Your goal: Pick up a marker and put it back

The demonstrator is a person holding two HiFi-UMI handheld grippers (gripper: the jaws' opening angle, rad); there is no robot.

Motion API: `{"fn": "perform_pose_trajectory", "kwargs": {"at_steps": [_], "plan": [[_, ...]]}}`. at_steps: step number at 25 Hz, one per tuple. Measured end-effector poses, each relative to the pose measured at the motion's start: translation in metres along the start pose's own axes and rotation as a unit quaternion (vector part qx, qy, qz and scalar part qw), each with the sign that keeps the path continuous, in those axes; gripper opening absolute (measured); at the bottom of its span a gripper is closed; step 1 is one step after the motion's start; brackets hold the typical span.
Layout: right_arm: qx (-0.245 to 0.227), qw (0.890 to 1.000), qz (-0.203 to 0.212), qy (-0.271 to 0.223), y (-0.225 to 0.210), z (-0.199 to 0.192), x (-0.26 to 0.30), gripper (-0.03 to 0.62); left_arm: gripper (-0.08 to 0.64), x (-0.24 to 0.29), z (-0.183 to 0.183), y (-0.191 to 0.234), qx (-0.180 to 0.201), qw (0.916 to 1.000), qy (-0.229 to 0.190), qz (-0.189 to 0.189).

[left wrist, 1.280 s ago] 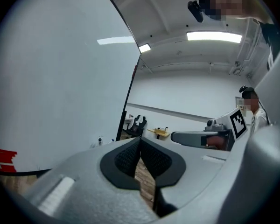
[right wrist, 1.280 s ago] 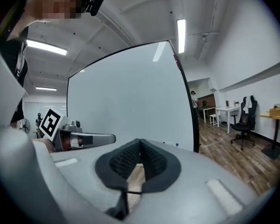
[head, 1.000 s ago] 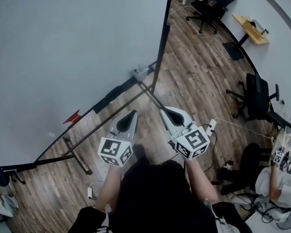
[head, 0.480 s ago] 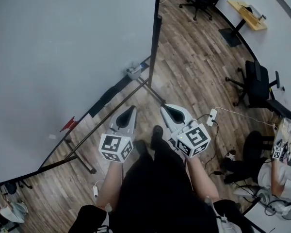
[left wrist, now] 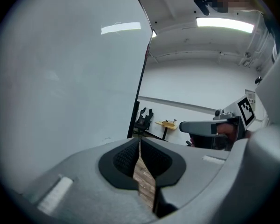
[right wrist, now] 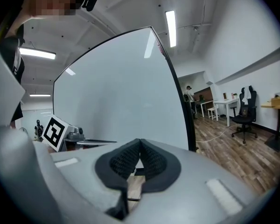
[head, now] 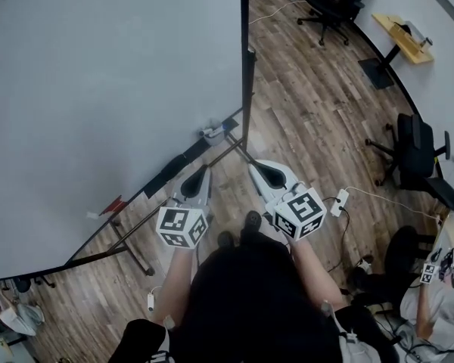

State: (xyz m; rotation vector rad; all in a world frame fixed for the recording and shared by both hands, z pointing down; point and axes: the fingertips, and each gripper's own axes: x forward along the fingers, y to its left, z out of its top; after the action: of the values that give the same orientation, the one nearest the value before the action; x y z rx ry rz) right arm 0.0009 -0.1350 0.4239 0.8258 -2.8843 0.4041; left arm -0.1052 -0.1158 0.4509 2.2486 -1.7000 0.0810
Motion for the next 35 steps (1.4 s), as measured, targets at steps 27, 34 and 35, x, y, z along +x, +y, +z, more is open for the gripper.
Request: {"fn": "perform_pose_trajectory", "kwargs": {"at_steps": [27,34,35], "plan": [[0.018,0.999,-0.009,0.046,-0.054,-0.019,0.041,0.003,0.121,0.114,-0.063,0.108,-0.022,0.9954,0.053,0.077],[0.022,0.998,-0.033,0.047,-0.063,-0.022,0.037,0.003,0.118,0.128,-0.069,0.115,-0.015,0.9947,0.059,0.083],[0.022,0.998,-0.035,0.047,-0.064,-0.022,0.036,0.003,0.113,0.129,-0.069,0.115,-0.013,0.9945,0.058,0.087]]}}
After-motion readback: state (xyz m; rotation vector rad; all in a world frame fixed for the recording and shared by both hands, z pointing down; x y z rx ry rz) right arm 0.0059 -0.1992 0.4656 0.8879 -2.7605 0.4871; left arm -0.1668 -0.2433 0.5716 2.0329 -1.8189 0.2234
